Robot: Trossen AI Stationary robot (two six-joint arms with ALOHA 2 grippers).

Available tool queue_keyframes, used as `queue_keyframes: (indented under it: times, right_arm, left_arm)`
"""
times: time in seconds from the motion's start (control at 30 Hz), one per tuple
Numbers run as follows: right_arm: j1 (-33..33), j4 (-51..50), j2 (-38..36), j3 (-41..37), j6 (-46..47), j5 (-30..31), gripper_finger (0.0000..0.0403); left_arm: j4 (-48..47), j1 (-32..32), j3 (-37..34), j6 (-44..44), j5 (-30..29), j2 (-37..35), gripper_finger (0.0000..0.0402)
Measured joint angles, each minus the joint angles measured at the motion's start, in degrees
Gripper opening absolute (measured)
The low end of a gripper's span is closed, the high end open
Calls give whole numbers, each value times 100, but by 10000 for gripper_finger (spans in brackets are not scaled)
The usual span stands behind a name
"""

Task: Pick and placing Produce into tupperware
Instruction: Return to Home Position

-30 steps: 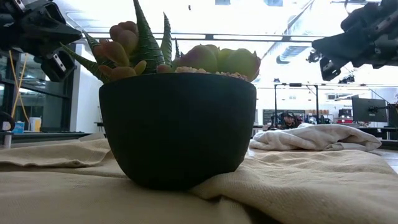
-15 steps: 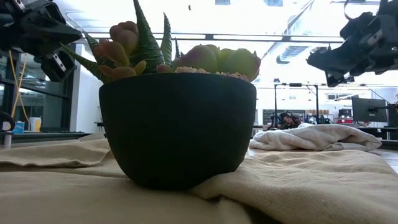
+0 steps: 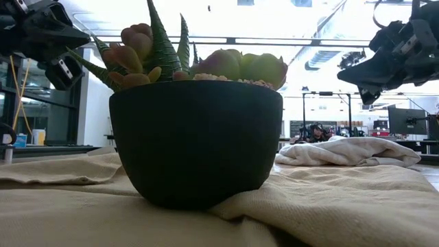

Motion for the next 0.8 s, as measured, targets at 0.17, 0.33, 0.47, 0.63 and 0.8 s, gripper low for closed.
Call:
queue_keyframes:
  times: [0.17,0.33,0.47,0.63,0.8]
  right_arm:
    - [170,0,-2,-2,-307,25,0]
    - [236,-2,-2,-2,-339,53,0]
    - [236,0,-2,-2,-214,52,0]
    - [236,0,-2,-2,-171,52,0]
    - [236,0,-2,-4,-156,52,0]
  left_arm:
    - [-2,-1,0,0,-2,-1,1]
    - [-2,-1,0,0,-2,1,1]
    - [-2,-1,0,0,0,1,1]
    - [0,-1,-2,0,0,1,1]
    - [-2,0,0,0,-2,0,1]
